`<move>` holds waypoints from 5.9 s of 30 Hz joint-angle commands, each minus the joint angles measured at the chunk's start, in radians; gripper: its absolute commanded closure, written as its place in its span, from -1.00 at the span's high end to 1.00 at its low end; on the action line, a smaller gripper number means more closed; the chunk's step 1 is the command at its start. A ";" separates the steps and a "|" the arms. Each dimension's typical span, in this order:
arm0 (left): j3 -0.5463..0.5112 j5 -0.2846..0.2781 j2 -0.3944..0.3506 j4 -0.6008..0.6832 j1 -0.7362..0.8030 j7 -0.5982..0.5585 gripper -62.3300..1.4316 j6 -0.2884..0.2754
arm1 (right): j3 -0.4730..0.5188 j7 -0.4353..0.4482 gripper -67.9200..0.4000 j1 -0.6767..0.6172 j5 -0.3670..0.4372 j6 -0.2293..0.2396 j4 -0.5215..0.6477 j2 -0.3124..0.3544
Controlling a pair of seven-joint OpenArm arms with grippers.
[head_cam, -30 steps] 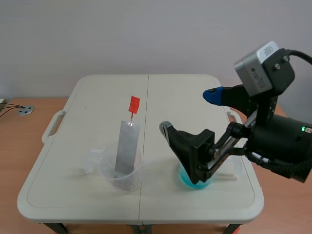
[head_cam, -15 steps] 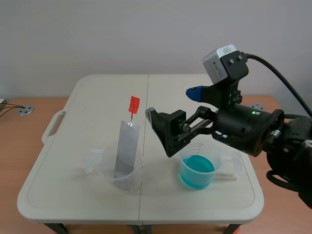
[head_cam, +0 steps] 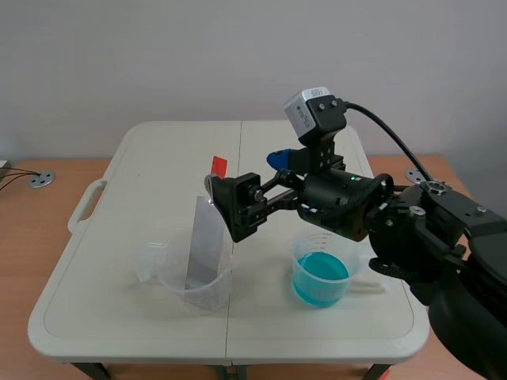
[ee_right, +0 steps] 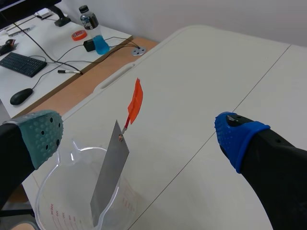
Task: Hold the metal plate by the orange handle, dip it into the blue solution, take it out and point at it, then put the plate back in the beaker on the left.
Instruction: 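Lift the metal plate out of the left beaker, then move the plate over the blue solution, then point at the plate with the left hand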
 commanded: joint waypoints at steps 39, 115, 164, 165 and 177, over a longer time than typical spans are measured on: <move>0.004 -0.006 -0.006 0.016 0.008 -0.003 -0.87 -0.002 | -0.075 0.015 0.59 0.172 0.015 0.105 -0.199 -0.134; 0.004 -0.006 -0.003 0.017 -0.008 -0.047 -0.87 -0.002 | -0.071 0.001 -0.95 0.011 -0.136 0.277 0.284 -0.097; -0.163 -0.058 -0.014 0.510 -0.346 -0.163 -0.87 -0.242 | 0.457 0.066 -0.95 -0.269 0.207 0.277 0.663 0.399; -0.145 -0.058 -0.014 0.510 -0.377 -0.157 -0.87 -0.265 | 0.462 0.072 -0.95 -0.275 0.213 0.277 0.663 0.407; 0.200 -0.058 0.000 0.401 -0.790 -0.027 -0.87 -0.415 | 0.485 0.097 -0.95 -0.316 0.221 0.277 0.661 0.450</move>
